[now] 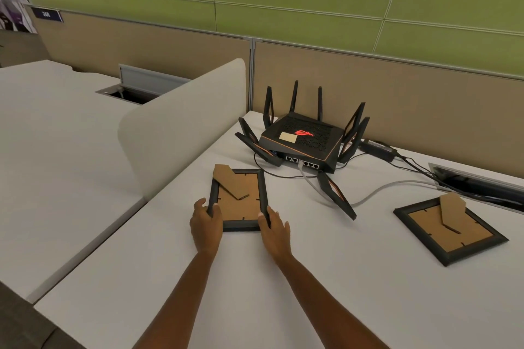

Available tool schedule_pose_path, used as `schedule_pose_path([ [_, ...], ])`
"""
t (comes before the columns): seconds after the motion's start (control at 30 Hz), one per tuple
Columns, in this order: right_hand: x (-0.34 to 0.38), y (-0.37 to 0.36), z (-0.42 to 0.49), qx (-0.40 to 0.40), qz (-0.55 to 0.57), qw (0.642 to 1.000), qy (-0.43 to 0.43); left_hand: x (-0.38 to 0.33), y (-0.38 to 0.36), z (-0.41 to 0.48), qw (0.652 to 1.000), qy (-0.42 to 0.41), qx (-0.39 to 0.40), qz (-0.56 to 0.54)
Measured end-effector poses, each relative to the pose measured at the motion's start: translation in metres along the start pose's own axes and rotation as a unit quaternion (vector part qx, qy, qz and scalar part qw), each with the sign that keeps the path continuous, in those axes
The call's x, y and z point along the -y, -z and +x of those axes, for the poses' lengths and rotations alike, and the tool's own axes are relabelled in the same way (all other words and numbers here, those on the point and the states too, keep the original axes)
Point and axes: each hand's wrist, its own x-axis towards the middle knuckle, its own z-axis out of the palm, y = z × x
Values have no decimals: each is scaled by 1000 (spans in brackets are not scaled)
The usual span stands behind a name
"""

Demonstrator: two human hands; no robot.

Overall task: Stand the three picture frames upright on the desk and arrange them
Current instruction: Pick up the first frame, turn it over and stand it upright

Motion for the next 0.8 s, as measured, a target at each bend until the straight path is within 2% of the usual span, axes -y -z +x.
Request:
schedule_pose_path([
  [0.23, 11, 8, -2, -27, 143, 989, -11, -6, -3, 8, 995, 65, 6, -80],
  [0.47, 23, 24, 2, -39, 270, 959, -70, -14, 5, 12, 983, 86, 69, -149],
  [0.63, 38, 45, 1, -58, 297, 953, -30, -39, 17, 14, 970, 111, 66, -205],
  [0.8, 47, 73, -8, -22, 333, 942, 31, -69, 33, 7, 937, 172, 80, -294],
])
